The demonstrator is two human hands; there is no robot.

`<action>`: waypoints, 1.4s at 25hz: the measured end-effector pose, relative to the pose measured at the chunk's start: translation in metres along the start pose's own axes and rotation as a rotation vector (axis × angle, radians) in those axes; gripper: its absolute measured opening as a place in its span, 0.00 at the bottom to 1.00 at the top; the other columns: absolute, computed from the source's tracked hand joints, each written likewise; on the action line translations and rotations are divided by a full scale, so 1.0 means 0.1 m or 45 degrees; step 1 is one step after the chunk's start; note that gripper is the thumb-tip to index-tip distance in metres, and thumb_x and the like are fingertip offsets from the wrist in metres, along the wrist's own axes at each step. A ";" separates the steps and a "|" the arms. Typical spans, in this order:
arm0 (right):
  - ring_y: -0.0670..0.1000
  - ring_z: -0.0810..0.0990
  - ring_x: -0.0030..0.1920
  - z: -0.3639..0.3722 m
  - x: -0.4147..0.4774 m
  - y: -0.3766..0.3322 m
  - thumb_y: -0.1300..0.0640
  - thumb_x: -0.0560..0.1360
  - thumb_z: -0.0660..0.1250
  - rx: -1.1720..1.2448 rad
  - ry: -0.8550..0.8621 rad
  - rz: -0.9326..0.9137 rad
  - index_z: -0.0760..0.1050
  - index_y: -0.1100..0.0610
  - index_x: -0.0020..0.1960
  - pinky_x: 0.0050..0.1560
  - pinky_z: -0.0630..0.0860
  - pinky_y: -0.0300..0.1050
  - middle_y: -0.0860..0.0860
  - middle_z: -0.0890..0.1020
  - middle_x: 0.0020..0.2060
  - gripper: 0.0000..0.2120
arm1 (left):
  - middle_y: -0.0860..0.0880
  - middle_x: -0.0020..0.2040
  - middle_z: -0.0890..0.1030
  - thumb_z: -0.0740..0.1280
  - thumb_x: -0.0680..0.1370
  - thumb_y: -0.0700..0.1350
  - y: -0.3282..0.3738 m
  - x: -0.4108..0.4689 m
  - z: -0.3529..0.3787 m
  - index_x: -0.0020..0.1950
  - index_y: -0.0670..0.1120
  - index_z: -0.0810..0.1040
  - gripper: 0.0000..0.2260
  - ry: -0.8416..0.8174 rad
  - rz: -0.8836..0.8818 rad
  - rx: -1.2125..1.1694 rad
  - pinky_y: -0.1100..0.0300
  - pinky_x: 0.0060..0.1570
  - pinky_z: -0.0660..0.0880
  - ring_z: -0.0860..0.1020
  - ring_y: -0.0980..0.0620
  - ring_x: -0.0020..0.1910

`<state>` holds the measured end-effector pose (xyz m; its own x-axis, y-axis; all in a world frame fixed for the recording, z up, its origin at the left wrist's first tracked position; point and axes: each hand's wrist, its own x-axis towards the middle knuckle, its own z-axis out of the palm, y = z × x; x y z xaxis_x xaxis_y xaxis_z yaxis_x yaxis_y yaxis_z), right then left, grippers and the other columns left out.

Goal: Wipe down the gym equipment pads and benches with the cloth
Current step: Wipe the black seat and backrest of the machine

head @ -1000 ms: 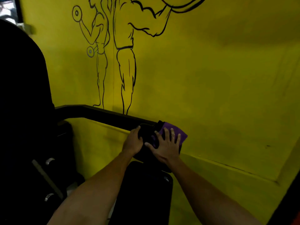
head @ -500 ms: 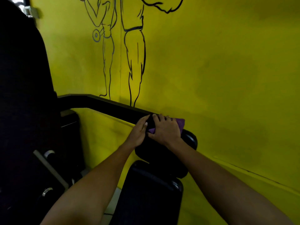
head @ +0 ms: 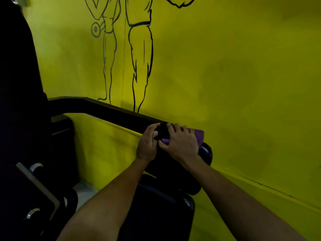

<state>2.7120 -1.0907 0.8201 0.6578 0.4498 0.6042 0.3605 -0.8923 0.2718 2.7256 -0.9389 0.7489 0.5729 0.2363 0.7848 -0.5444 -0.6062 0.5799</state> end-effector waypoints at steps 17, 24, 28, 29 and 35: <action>0.63 0.79 0.58 0.02 0.03 -0.05 0.27 0.73 0.53 -0.013 0.004 0.024 0.67 0.49 0.76 0.55 0.73 0.57 0.54 0.79 0.65 0.39 | 0.54 0.76 0.71 0.61 0.84 0.52 -0.07 -0.32 -0.11 0.80 0.62 0.59 0.24 -0.054 -0.172 -0.156 0.66 0.51 0.74 0.77 0.51 0.66; 0.65 0.78 0.57 -0.06 -0.57 0.43 0.24 0.74 0.55 -0.114 0.085 0.193 0.65 0.47 0.78 0.52 0.76 0.58 0.54 0.76 0.67 0.40 | 0.74 0.75 0.59 0.56 0.84 0.59 -0.08 -0.31 -0.12 0.80 0.58 0.58 0.25 -0.032 -0.095 -0.122 0.77 0.62 0.64 0.61 0.74 0.72; 0.64 0.79 0.55 -0.03 -0.08 -0.07 0.25 0.77 0.47 0.009 0.085 0.258 0.75 0.50 0.69 0.53 0.73 0.57 0.55 0.81 0.60 0.38 | 0.68 0.77 0.63 0.59 0.84 0.56 -0.15 -0.33 -0.07 0.80 0.64 0.57 0.25 -0.035 -0.019 -0.111 0.67 0.60 0.73 0.70 0.61 0.72; 0.64 0.79 0.55 -0.02 0.07 -0.25 0.27 0.78 0.47 0.044 0.071 0.228 0.76 0.51 0.67 0.53 0.72 0.57 0.55 0.81 0.59 0.36 | 0.61 0.77 0.67 0.61 0.82 0.52 -0.22 -0.34 -0.07 0.80 0.63 0.57 0.28 -0.050 -0.010 -0.098 0.60 0.57 0.76 0.75 0.52 0.70; 0.64 0.75 0.64 0.09 -0.31 0.00 0.34 0.82 0.54 -0.030 0.202 -0.042 0.65 0.45 0.79 0.61 0.70 0.61 0.55 0.76 0.70 0.29 | 0.55 0.77 0.67 0.58 0.84 0.46 -0.16 -0.34 -0.09 0.81 0.52 0.60 0.24 -0.056 -0.033 -0.155 0.69 0.63 0.70 0.71 0.52 0.72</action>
<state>2.6975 -1.1049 0.7947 0.5324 0.4685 0.7051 0.3634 -0.8787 0.3095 2.7099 -0.9305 0.7151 0.6126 0.2151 0.7606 -0.5979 -0.5032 0.6239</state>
